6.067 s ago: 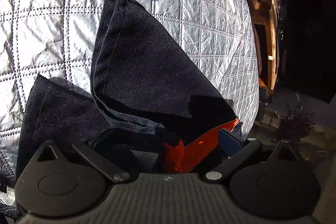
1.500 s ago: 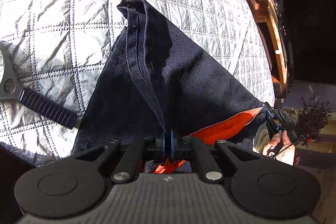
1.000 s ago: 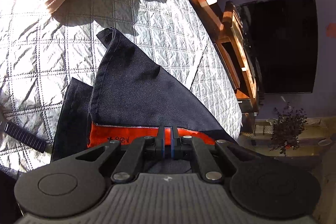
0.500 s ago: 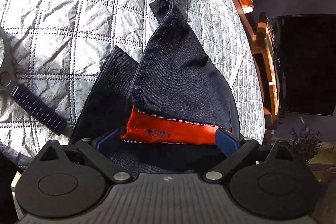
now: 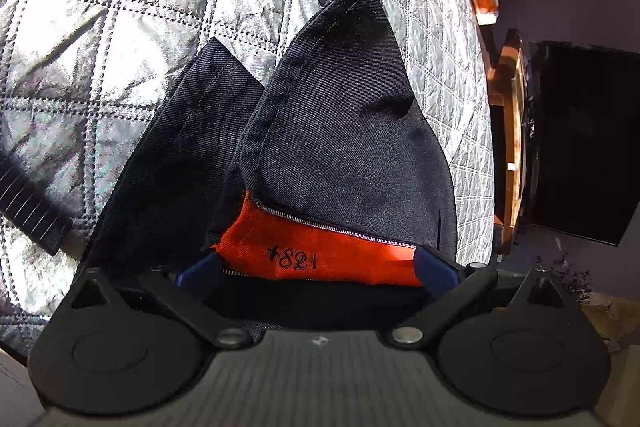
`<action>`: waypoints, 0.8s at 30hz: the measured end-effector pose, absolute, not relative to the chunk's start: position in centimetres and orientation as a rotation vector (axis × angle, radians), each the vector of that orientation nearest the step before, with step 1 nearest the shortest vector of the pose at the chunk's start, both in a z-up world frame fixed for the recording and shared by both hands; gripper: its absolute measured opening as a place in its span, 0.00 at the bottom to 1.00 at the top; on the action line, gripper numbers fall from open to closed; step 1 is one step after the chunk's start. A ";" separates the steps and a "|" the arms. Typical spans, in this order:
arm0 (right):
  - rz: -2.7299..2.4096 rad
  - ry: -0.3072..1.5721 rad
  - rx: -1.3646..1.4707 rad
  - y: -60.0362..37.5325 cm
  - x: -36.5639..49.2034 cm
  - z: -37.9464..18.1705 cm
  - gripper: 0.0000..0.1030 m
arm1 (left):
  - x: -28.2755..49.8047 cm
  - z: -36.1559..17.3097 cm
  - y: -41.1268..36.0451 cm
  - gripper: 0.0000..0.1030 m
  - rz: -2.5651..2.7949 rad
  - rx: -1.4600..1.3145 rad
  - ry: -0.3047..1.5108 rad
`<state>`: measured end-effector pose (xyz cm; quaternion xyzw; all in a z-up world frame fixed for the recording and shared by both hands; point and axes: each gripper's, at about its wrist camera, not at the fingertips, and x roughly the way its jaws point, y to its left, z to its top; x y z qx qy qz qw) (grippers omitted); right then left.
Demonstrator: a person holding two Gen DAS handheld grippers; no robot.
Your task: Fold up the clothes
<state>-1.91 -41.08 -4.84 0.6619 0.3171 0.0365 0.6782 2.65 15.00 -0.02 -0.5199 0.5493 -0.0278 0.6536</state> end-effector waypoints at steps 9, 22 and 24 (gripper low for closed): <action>0.093 0.721 1.462 -41.2 -1.3 -4.7 0.09 | 2.4 0.6 15.5 0.94 -0.045 -1.160 1.224; 0.084 0.735 1.469 -41.5 -1.6 -5.4 0.09 | 3.7 -0.2 15.5 0.99 -0.018 -1.132 1.237; 0.081 0.738 1.470 -41.6 -2.1 -5.8 0.09 | 4.1 -0.3 15.5 0.99 -0.016 -1.155 1.226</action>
